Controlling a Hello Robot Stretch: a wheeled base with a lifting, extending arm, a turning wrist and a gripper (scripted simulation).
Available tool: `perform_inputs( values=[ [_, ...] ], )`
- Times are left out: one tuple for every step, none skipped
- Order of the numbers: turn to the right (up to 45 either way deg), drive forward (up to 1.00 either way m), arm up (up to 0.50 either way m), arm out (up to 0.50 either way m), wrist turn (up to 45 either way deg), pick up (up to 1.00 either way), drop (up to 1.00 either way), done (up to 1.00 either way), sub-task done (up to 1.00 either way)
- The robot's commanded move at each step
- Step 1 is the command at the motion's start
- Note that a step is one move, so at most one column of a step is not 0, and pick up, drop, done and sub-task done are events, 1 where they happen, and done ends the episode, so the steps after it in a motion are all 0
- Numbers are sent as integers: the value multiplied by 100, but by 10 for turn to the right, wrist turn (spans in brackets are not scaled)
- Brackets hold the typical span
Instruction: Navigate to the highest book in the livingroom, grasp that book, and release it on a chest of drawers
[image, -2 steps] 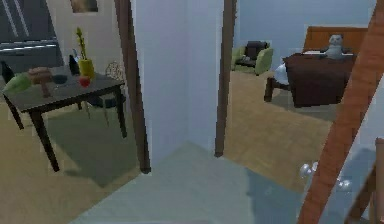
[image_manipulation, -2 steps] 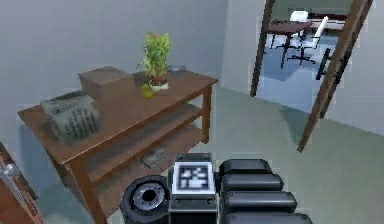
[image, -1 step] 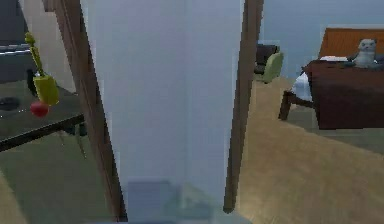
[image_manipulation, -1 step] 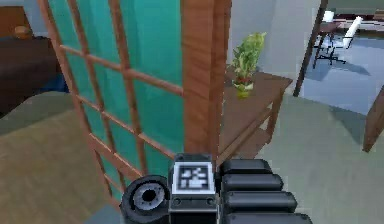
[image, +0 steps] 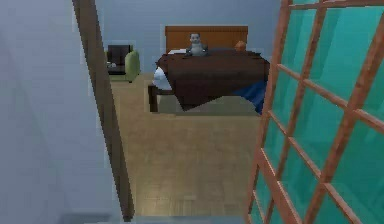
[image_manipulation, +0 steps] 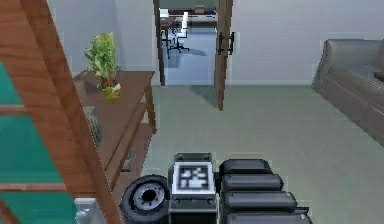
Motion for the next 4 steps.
perform_inputs(
  values=[
    [0, 100, 0, 0, 0, 0, 0, 0, 0],
    [60, 0, 0, 0, 0, 0, 0, 0, 0],
    [0, 20, 0, 0, 0, 0, 0, 0, 0],
    [120, 0, 0, 0, 0, 0, 0, 0, 0]
  ],
)
